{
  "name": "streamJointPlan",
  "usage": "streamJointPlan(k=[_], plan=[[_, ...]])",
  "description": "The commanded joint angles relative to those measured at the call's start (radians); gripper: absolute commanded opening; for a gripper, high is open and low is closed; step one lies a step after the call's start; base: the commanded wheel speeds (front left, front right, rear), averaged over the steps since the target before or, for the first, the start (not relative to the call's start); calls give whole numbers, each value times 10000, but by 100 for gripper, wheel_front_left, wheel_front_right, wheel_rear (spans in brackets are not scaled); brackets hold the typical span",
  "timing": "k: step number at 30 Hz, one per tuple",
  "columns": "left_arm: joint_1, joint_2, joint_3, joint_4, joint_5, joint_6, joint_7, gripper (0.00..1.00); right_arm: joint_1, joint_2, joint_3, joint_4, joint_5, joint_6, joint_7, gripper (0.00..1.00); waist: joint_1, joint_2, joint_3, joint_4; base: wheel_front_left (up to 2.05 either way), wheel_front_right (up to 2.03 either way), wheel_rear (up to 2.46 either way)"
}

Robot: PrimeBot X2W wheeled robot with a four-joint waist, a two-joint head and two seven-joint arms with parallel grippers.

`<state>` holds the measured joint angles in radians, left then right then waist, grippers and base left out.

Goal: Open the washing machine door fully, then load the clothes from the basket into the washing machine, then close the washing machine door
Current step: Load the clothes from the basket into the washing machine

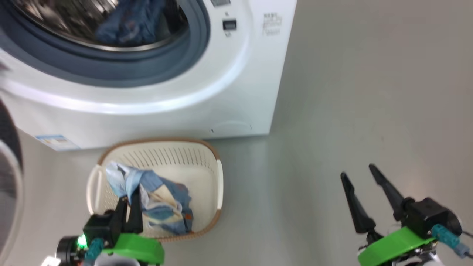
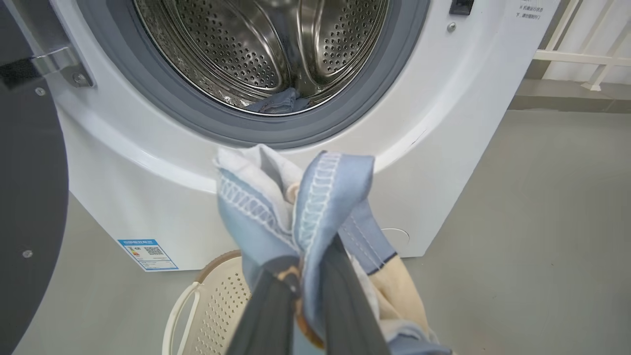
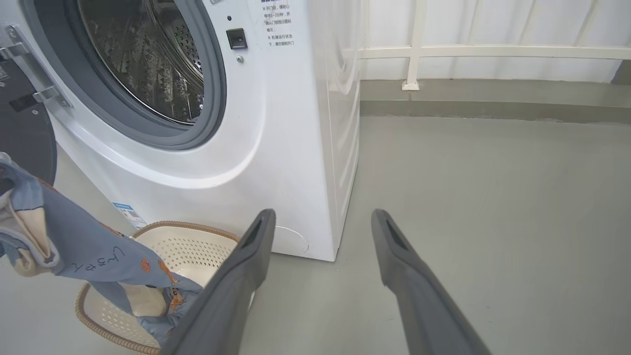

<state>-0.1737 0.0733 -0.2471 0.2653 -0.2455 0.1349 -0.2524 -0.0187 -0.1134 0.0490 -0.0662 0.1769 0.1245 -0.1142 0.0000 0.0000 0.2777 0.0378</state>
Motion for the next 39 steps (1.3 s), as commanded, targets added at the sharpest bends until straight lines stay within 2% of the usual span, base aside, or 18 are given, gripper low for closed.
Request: streamJointPlan(k=[1,9,18,39], plan=[[178,296,264,-363,95,-75,-93,0,197,34,239,-312,-161,62,63,100,0,0,-1101,356,0,0,0],[978,651,174,-876,49,-145,144,0,772,271,237,-728,-329,62,363,100,0,0,-2056,301,0,0,0],[1498,978,155,-1514,-28,-142,516,0,1225,458,199,-1071,-507,62,573,100,0,0,-2659,164,0,0,0],[1859,1228,227,-2008,-260,53,838,0,1539,615,-65,-1147,-582,62,568,100,0,0,-2978,17,0,0,0]])
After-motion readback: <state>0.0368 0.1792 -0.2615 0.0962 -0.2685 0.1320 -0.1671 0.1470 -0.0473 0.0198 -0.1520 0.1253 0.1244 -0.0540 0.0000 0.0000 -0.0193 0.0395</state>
